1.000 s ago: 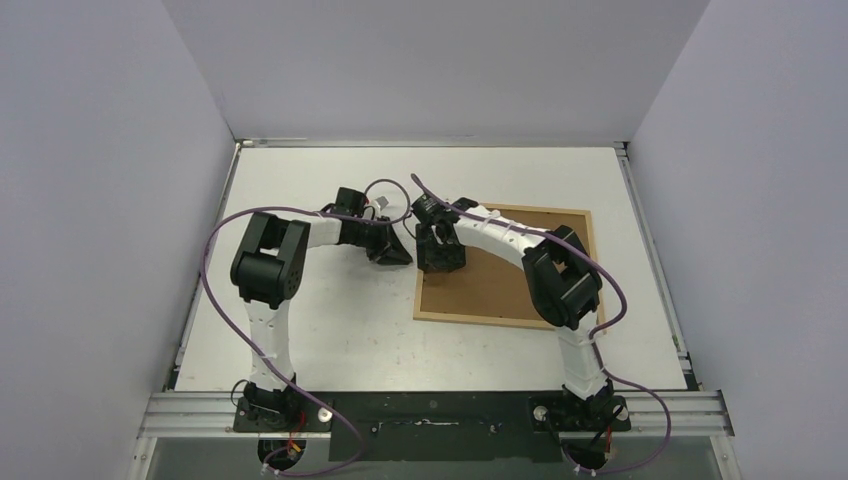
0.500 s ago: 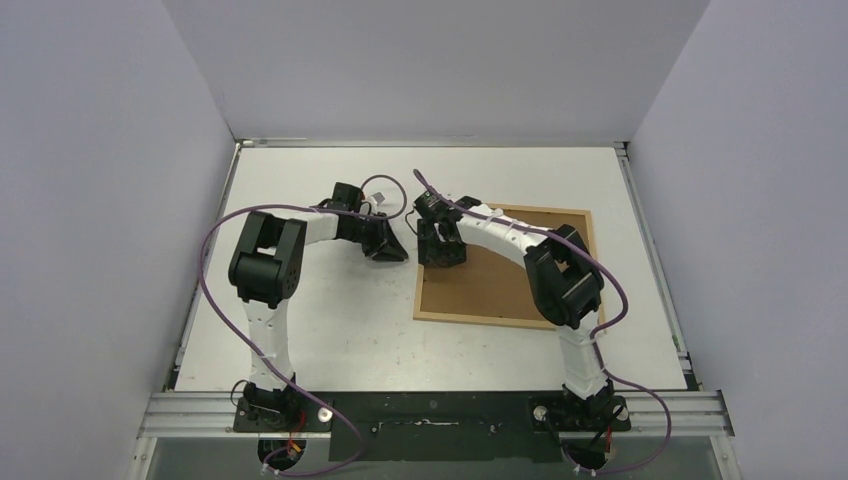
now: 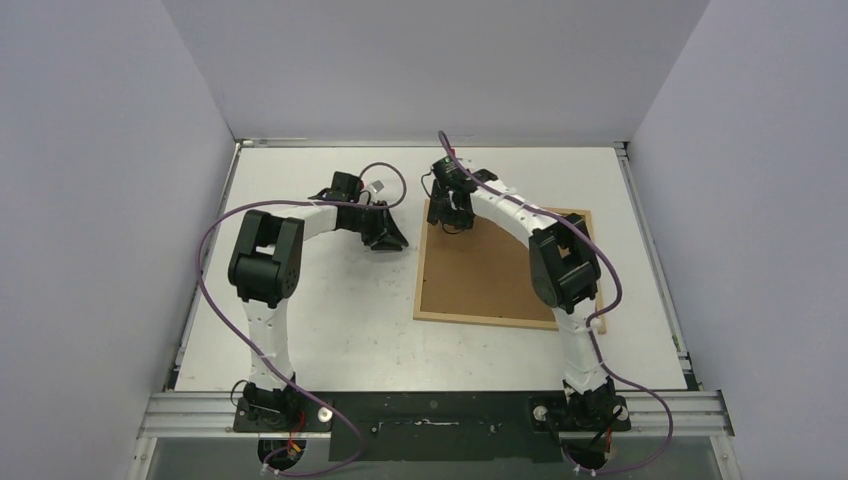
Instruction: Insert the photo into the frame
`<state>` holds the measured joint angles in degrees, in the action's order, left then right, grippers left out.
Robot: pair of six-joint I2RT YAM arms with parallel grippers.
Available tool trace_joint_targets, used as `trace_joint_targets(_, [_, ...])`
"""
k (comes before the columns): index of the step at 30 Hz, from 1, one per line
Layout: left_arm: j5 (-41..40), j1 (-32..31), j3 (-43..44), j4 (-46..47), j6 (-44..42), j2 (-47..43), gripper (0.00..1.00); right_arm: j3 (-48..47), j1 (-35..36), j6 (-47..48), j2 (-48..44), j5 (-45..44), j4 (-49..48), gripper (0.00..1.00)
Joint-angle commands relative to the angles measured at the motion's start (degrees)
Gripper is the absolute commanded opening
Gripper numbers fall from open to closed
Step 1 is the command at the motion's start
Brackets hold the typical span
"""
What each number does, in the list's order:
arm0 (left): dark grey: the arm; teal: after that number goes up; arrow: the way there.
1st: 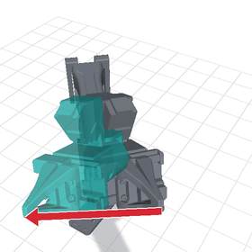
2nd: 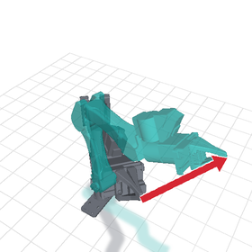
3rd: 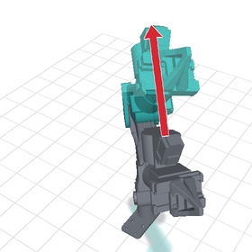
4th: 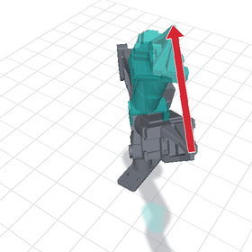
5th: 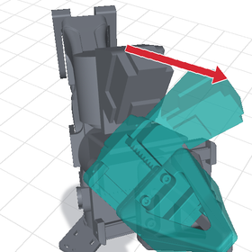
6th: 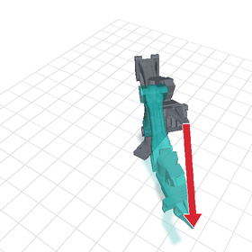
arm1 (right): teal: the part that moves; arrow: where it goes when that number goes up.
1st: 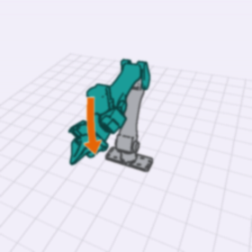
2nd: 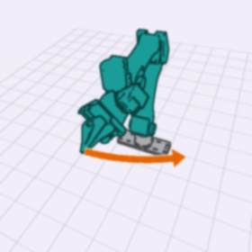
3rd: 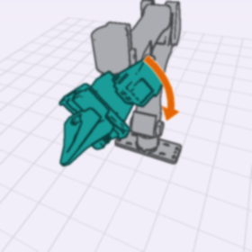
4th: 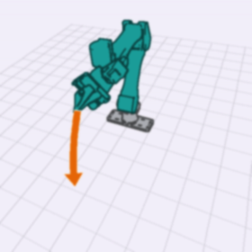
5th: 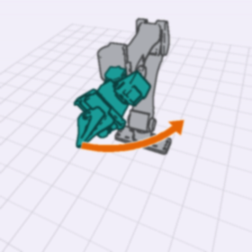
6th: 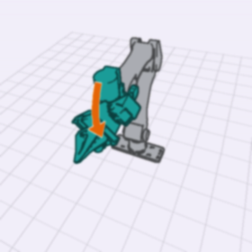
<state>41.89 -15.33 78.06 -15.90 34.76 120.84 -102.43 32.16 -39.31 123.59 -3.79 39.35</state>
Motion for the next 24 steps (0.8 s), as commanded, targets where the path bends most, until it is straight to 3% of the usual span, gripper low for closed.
trace_joint_targets(1, [1.6, 0.4, 2.1, -0.7, -0.9, 0.8, 0.29, -4.7, 0.3, -0.2, 4.3, 0.2, 0.2, 0.55])
trace_joint_targets(7, [3.3, -1.2, 1.3, 2.0, 0.9, 2.1, 0.33, -6.9, 0.1, -0.2, 7.5, 3.3, 1.2, 0.56])
trace_joint_targets(24, [2.3, -2.3, 0.9, 2.5, 1.5, 3.2, 0.29, -6.4, 0.7, 3.8, 10.3, 2.3, 5.1, 0.50])
